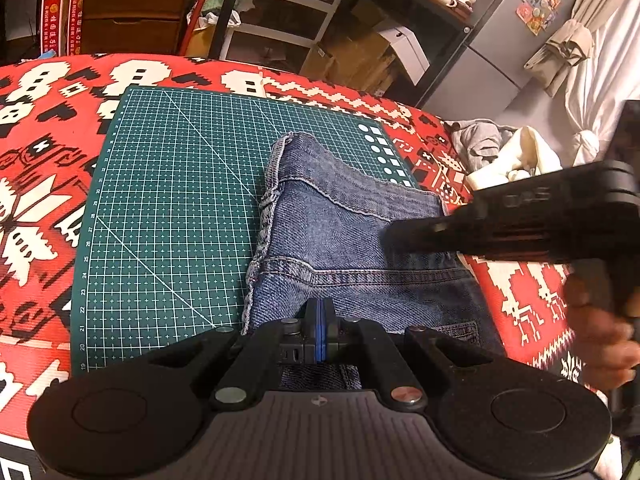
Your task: Fold clothes
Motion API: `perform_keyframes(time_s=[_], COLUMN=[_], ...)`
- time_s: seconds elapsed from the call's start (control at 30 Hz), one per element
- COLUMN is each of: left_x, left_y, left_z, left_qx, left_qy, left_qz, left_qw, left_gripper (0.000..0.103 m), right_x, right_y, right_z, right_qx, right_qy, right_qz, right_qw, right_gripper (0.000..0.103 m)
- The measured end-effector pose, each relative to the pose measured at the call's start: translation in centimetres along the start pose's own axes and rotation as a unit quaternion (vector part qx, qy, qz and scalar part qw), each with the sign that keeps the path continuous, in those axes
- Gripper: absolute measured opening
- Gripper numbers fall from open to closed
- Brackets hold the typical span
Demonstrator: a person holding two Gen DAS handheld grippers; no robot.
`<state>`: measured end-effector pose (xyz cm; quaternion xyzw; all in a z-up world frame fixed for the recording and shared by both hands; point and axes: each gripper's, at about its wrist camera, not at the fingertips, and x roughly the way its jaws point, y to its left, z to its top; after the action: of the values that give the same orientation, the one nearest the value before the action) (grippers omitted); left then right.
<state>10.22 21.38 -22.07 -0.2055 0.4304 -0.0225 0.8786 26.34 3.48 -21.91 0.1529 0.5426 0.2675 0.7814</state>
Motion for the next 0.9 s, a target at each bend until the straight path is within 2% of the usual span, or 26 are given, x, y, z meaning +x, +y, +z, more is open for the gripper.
perform_keyframes(time_s=[0.33,0.47,0.53,0.6,0.7,0.8,0.9], left_x=[-0.6,-2.8,-3.6,-3.2,-1.5,-0.9,-0.8], left_y=[-0.3,0.6,1.0,1.4,1.9,1.4,1.6], left_z=[1.1,2.8,4.0,4.9,5.5,5.5,5.2], left_qx=[0.002,-0.023,-0.023,-0.021,-0.017,0.013,0.01], left_qy=[0.019,-0.014,-0.029,-0.025,0.003,0.005,0.005], left_qz=[-0.001,-0.019,-0.008,-0.005,-0.009,0.002,0.004], left_qw=[0.9998,0.9994,0.9993,0.9995,0.9998,0.9999,0.9999], left_gripper=[0.002,0.004,0.003,0.003,0.004,0.005,0.005], right_x=[1.6,1.6,1.6,1.6,1.5,1.4,1.3], right_y=[0.6,0.3,0.1,0.0,-0.1,-0.2,-0.1], right_z=[0.1,0.1,0.2,0.2,0.1,0.1,0.1], right_qx=[-0.035,-0.029,-0.026,-0.022,-0.023,-0.024,-0.019], right_qy=[-0.008,-0.01,-0.01,-0.01,-0.011,-0.012,-0.011], right_qz=[-0.008,-0.002,0.002,0.004,0.004,0.006,0.004], right_qw=[0.999,1.0,1.0,1.0,1.0,1.0,1.0], right_gripper=[0.0,0.0,0.0,0.0,0.0,0.0,0.0])
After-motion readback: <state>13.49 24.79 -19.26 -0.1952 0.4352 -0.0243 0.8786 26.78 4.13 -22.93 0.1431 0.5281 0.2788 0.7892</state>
